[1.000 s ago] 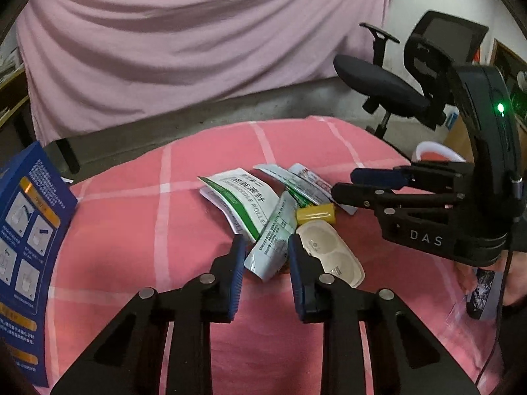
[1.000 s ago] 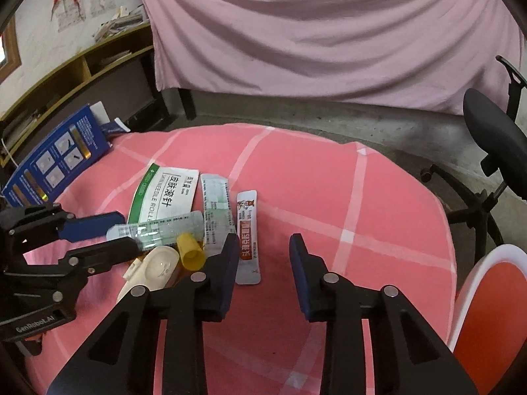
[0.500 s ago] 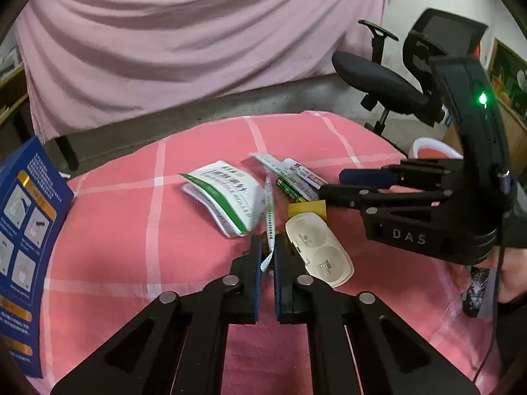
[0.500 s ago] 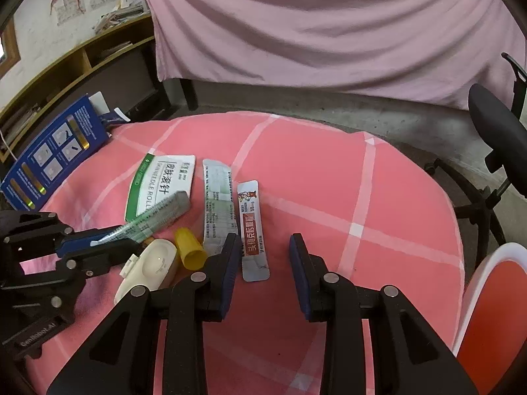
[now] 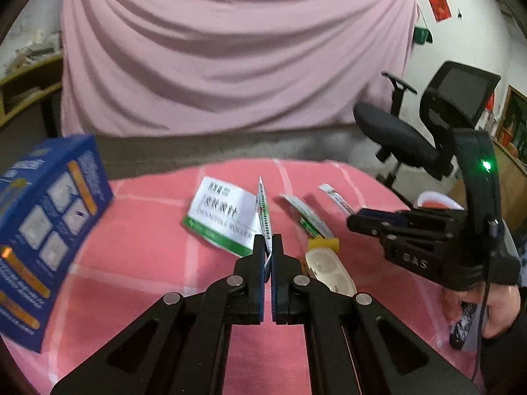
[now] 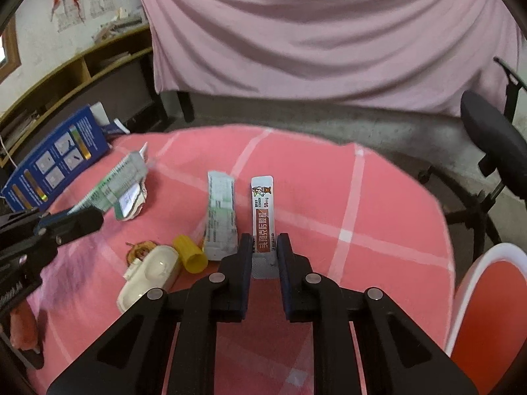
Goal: Collect trash
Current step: 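Lift both held items and carry them toward the red basin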
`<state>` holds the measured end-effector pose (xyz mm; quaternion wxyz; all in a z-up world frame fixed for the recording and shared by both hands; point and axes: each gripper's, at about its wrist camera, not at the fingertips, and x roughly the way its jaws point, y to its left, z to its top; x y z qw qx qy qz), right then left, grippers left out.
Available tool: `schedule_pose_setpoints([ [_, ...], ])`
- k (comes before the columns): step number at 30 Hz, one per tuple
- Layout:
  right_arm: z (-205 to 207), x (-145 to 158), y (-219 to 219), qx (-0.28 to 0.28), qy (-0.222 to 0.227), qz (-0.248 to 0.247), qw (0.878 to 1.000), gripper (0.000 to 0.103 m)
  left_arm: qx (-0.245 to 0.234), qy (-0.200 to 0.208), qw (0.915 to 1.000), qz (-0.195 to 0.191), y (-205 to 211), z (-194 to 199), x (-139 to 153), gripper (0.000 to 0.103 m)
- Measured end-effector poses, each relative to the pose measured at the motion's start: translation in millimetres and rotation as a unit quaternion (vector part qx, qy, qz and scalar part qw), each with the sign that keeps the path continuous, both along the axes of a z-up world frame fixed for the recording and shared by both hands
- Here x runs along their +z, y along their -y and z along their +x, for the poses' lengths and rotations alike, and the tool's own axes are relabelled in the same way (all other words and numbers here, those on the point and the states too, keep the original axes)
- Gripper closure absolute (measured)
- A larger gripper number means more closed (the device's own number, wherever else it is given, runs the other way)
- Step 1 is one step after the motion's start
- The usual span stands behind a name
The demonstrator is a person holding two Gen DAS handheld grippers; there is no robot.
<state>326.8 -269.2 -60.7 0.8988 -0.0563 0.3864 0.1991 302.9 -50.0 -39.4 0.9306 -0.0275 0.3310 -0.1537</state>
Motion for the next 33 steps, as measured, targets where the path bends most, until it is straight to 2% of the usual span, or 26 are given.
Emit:
schedule_pose_setpoints([
  [5,-26,17,6,0.006,0.068,0.028,0.997,0.09,0.004,0.048,0.9989,-0.003,1,-15,8,0.102],
  [9,-45,30,14,0.002,0.129,0.051,0.99,0.09,0.009,0.085,0.9963,-0.009,1,-26,12,0.102],
  [14,-74,47,22,0.003,0.217,0.079,0.973,0.09,0.044,0.184,0.982,0.007,8,-61,25,0.102],
  [19,-104,62,31,-0.007,0.299,0.089,0.95,0.09,0.059,0.253,0.9658,0.011,21,-89,34,0.102],
  [23,-121,71,45,-0.022,0.341,0.096,0.935,0.09,0.058,0.288,0.956,-0.006,34,-105,44,0.102],
  [28,-141,84,69,-0.05,0.39,0.094,0.915,0.09,0.037,0.332,0.9426,0.001,64,-115,59,0.102],
  [33,-149,86,106,-0.087,0.402,0.098,0.906,0.09,0.001,0.348,0.9374,-0.007,109,-115,75,0.102],
])
